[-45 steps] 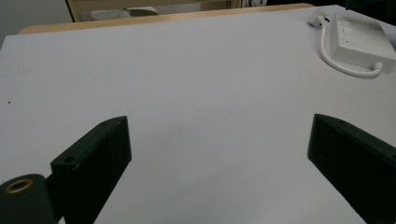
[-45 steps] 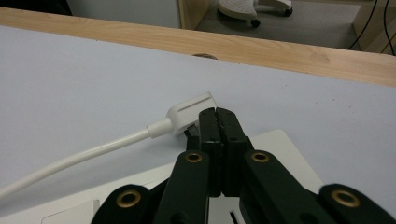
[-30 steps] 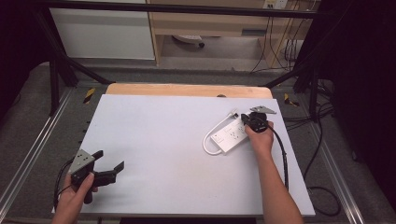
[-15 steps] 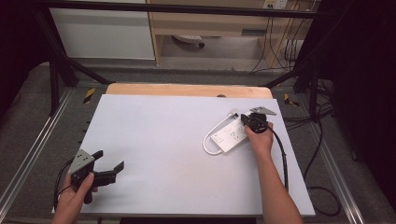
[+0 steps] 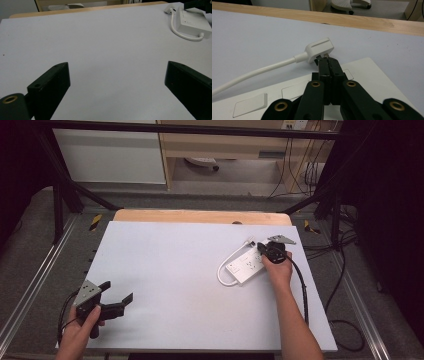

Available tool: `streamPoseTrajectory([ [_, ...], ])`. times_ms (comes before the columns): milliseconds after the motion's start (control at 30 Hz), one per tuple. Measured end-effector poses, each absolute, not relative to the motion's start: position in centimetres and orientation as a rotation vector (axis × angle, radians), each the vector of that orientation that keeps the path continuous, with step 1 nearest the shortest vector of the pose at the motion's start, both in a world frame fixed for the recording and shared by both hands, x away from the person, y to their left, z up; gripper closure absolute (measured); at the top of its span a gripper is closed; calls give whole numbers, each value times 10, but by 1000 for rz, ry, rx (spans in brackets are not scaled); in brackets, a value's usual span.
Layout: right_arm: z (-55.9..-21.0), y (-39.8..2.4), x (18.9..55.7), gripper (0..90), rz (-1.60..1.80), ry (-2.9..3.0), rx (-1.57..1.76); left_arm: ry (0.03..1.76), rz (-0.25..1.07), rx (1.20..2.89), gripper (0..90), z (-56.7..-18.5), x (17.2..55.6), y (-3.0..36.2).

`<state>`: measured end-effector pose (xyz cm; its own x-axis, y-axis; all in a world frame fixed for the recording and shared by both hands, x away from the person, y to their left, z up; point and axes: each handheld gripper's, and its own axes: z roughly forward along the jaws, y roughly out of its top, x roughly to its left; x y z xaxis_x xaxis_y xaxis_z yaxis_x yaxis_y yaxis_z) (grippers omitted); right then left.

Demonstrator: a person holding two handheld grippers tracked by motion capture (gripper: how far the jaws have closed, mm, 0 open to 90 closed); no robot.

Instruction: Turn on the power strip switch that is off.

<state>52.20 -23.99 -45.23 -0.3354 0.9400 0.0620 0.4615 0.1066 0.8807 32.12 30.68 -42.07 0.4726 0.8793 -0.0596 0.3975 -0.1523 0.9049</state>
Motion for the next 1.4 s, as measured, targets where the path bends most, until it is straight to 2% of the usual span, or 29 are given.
streamPoseTrajectory([
  [1400, -454, -239, 522, 900, 1163, 1862, 1372, 1098, 620, 1744, 62, -421, 321, 308],
])
